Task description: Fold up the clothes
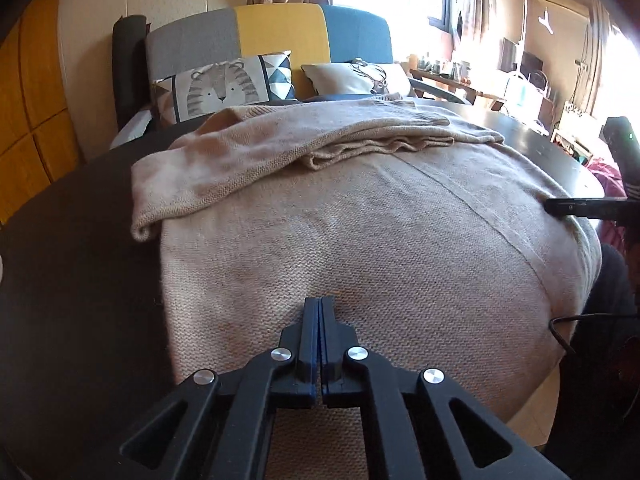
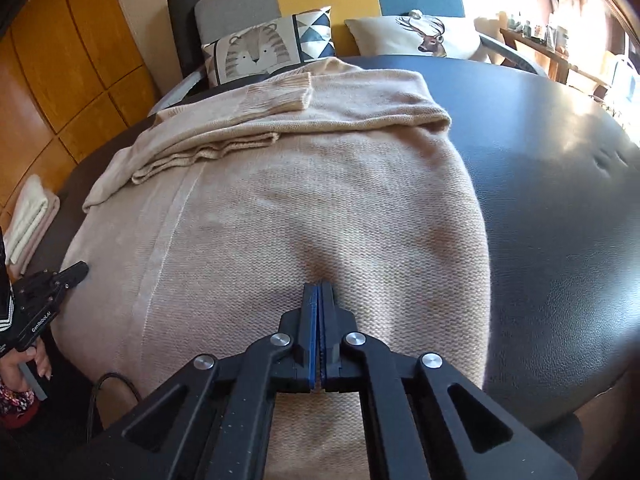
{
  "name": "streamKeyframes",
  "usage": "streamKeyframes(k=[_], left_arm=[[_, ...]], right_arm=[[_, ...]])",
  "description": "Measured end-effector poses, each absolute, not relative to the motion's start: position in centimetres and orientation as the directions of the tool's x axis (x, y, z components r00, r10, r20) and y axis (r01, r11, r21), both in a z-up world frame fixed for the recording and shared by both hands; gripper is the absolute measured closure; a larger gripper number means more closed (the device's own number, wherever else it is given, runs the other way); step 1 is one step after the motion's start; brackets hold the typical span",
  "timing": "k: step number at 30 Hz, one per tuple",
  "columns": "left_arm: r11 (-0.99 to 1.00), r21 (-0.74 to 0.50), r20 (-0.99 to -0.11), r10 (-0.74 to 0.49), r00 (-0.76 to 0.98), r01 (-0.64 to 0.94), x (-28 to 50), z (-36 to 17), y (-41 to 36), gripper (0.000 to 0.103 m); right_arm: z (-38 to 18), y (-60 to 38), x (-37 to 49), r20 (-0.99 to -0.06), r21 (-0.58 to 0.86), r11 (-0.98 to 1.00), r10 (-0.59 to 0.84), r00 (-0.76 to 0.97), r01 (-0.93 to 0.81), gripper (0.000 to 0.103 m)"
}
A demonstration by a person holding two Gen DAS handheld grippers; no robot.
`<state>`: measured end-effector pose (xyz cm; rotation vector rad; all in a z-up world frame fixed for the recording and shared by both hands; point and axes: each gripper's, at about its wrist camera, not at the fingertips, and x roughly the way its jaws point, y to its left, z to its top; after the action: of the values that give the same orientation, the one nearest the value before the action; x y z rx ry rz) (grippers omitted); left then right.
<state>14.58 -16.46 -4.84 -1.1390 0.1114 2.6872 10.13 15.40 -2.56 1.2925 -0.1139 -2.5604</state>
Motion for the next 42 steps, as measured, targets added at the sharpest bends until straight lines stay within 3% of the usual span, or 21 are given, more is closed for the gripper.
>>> streamKeyframes(k=[5, 10, 20, 27, 30, 34, 37, 42], left_arm=[[-0.967, -0.055, -0.695, 0.215, -0.687, -0.247, 15.6, -3.3, -16.7, 0.102], [-0.973, 0.02, -0.705, 0.149, -0.694, -0.23, 16.3, -3.6, -16.9, 0.102], [-0.975, 0.028, -0.722, 0.133, -0.679, -0.222, 15.7, -4.4, -17.3, 0.101], [-0.985, 0.051, -0.731, 0.076, -0.678, -0.166, 12.0, -3.8, -17.6, 0.101], [-0.987, 0.049, -0.73, 0.069, -0.68, -0.154, 11.1, -4.4, -18.1, 0.1], [-0.985, 0.051, -0.726, 0.078, -0.683, -0.166, 11.3, -3.9, -18.2, 0.1], [-0.982, 0.043, -0.676, 0.108, -0.729, -0.185, 10.8, -2.2, -18.3, 0.1], [-0.983, 0.071, -0.65, 0.081, -0.755, -0.167, 5.9, 0.0, -17.9, 0.1]], right_arm=[[-1.6, 16.8, 11.0, -0.779, 0.179, -0.967, -0.253, -0.573, 0.182, 0.103], [-0.8, 18.6, 11.7, -0.781, 0.166, -0.974, -0.225, -0.583, 0.153, 0.103], [-1.6, 22.0, 9.5, -0.821, 0.179, -0.982, -0.18, -0.541, 0.054, 0.103], [-0.2, 21.4, 3.4, -0.784, 0.186, -0.979, -0.2, -0.587, 0.086, 0.103], [-1.9, 21.0, 0.7, -0.823, 0.151, -0.986, -0.165, -0.544, 0.069, 0.103], [-1.5, 18.6, -0.8, -0.811, 0.192, -0.974, -0.225, -0.54, 0.117, 0.103], [-1.1, 16.8, -1.8, -0.797, 0.229, -0.961, -0.277, -0.537, 0.156, 0.101], [-0.4, 13.6, -3.6, -0.769, 0.287, -0.932, -0.362, -0.527, 0.22, 0.101]])
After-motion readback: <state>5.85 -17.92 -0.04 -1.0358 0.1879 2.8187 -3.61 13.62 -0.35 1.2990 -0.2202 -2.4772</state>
